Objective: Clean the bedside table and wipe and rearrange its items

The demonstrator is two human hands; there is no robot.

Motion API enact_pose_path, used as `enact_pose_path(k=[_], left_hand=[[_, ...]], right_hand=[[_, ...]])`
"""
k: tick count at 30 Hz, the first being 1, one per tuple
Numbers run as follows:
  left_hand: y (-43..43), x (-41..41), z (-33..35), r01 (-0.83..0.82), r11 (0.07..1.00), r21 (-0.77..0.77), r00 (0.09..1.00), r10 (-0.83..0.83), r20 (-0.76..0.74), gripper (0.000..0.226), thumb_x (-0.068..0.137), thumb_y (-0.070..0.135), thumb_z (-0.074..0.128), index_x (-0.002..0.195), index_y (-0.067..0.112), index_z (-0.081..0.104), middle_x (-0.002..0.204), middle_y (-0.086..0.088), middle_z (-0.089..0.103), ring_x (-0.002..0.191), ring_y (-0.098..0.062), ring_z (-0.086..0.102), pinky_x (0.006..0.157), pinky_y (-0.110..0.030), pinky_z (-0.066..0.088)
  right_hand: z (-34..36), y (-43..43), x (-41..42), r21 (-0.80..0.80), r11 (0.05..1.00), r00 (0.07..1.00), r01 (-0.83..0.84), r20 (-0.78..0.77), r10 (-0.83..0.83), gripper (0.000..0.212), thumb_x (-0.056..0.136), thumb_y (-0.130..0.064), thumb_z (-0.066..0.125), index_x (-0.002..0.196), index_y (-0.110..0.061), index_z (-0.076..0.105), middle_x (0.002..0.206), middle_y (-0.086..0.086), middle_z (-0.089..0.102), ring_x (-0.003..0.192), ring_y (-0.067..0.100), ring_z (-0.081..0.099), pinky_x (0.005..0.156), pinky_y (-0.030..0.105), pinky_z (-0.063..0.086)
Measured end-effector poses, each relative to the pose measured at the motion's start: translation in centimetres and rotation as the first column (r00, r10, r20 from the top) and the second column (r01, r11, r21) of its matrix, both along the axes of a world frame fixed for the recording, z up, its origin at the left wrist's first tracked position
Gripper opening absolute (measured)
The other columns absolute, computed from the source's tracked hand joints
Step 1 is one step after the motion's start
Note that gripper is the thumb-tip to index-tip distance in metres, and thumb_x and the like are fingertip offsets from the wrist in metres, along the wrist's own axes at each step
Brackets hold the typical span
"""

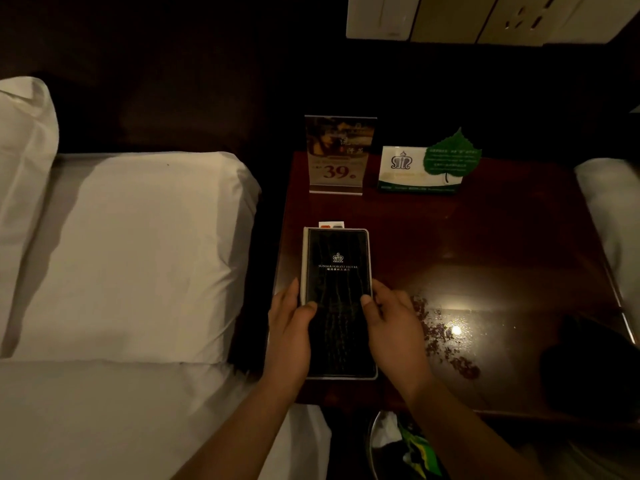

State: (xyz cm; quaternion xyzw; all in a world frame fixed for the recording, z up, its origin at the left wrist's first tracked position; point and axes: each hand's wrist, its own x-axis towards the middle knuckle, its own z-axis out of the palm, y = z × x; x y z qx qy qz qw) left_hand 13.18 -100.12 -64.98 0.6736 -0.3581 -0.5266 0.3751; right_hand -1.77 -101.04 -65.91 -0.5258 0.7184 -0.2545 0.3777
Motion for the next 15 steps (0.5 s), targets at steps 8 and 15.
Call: enact_pose_path(k=[8,15], left_hand=[[-0.1,0.7,0.8,-0.01,0.999,0.052,0.998,0.014,-0.062,0.064,0.082,0.04,0.051,0.146,0.033,0.048,0.145,0.005,0.045,0.13,-0.015,0.05,0.111,-0.049,0.041],[2.7,0.8,2.9,0.072,0.997,0.003,0.996,-0.072,0.054,0.047,0.098,0.022,0.052,0.138,0.048,0.045,0.128,0.02,0.045,0.117,0.001,0.049,0.101,-0.028,0.04]], right_hand=[[1.2,1.4,-1.6,0.115,0.993,0.979,0.032,0.194,-0.054,0.045,0.098,-0.037,0.048,0.143,-0.03,0.043,0.119,-0.007,0.061,0.106,0.006,0.06,0.089,0.029,0.05],[3.5,4.2,-3.3,0.066,0.998,0.988,-0.001,0.153,-0.009,0.046,0.097,-0.035,0.052,0.142,-0.031,0.045,0.126,-0.006,0.059,0.11,0.007,0.056,0.093,0.029,0.045]])
